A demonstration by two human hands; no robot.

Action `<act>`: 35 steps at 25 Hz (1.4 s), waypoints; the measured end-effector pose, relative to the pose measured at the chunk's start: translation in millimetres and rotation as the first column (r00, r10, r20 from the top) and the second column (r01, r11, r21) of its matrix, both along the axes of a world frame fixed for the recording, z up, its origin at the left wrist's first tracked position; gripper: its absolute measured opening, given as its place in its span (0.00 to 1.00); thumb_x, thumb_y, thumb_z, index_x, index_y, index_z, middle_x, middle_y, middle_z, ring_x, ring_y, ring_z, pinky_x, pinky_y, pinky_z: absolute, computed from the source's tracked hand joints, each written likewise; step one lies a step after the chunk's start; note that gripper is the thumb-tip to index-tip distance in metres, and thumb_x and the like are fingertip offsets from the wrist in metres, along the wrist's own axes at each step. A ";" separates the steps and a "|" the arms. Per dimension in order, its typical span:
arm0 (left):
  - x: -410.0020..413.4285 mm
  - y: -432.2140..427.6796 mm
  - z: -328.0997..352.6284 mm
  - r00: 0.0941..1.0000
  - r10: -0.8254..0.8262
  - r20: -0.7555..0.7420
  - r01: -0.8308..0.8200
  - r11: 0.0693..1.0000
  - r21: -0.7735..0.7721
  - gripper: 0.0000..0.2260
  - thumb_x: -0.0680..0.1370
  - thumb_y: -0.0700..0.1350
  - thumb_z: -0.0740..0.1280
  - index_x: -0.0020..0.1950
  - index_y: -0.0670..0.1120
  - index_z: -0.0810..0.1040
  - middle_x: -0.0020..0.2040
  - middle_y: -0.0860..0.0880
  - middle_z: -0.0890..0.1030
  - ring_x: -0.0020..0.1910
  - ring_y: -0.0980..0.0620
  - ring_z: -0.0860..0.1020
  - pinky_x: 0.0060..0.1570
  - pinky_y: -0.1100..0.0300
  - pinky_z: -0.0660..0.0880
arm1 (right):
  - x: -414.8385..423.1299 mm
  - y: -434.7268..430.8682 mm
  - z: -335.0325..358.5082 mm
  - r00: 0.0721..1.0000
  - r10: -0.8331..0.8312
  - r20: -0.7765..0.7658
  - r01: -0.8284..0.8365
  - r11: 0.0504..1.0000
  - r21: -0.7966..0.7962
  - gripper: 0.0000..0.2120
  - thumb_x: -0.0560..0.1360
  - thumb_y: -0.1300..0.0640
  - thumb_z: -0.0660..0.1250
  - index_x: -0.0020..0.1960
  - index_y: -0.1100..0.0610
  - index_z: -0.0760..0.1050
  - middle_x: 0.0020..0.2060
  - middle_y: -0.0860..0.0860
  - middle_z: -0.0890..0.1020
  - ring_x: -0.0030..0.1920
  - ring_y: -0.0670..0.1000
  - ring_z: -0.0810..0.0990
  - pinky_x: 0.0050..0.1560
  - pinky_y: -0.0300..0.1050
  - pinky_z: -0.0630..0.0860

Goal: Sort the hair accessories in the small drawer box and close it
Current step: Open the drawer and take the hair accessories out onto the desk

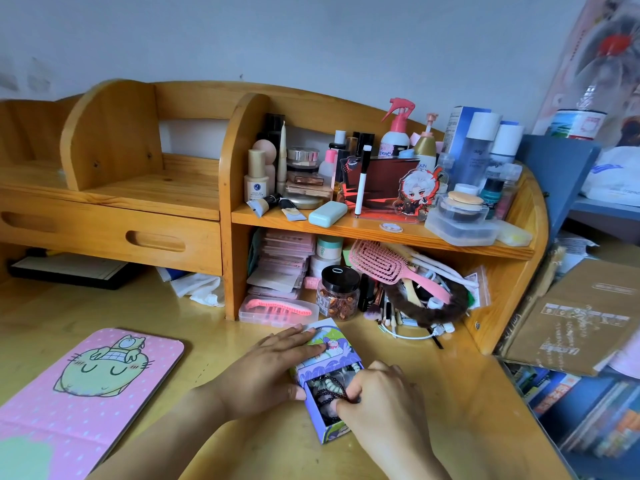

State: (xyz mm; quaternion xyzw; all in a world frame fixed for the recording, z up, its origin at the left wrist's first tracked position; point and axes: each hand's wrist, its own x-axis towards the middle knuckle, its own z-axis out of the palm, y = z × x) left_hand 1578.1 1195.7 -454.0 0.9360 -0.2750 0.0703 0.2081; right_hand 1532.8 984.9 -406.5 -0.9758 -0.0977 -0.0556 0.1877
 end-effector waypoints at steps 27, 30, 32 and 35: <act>-2.3 3.7 -4.4 0.999 0.031 0.009 -0.031 1.000 -0.006 0.25 0.74 0.60 0.63 0.67 0.71 0.56 0.74 0.59 0.55 0.74 0.60 0.47 0.70 0.65 0.45 | 9.8 -25.0 19.3 0.975 0.042 0.217 -0.133 0.897 0.421 0.09 0.71 0.53 0.71 0.33 0.53 0.77 0.35 0.46 0.75 0.37 0.46 0.75 0.39 0.43 0.72; -2.1 5.0 -3.6 1.000 0.031 -0.003 -0.031 1.000 -0.003 0.25 0.74 0.60 0.63 0.67 0.72 0.55 0.74 0.60 0.54 0.74 0.61 0.46 0.69 0.67 0.44 | 19.0 -42.1 25.5 0.973 0.007 0.230 -0.108 0.897 0.430 0.09 0.71 0.55 0.71 0.33 0.53 0.77 0.35 0.46 0.75 0.36 0.45 0.75 0.38 0.41 0.71; -2.1 5.0 -2.8 1.000 0.025 -0.015 -0.025 1.000 -0.005 0.24 0.72 0.63 0.59 0.66 0.74 0.53 0.74 0.60 0.54 0.73 0.62 0.45 0.69 0.67 0.44 | 27.8 -54.0 24.3 0.975 -0.021 0.223 -0.076 0.905 0.418 0.09 0.71 0.55 0.71 0.33 0.53 0.77 0.35 0.45 0.74 0.36 0.43 0.74 0.35 0.37 0.67; -1.8 5.7 -3.5 1.000 0.022 -0.020 -0.023 1.000 -0.014 0.25 0.73 0.62 0.60 0.66 0.74 0.53 0.74 0.60 0.54 0.73 0.62 0.45 0.71 0.63 0.47 | 42.8 -69.2 13.5 0.985 -0.062 0.162 -0.013 0.905 0.424 0.09 0.71 0.55 0.71 0.33 0.52 0.77 0.34 0.45 0.75 0.36 0.42 0.74 0.34 0.33 0.65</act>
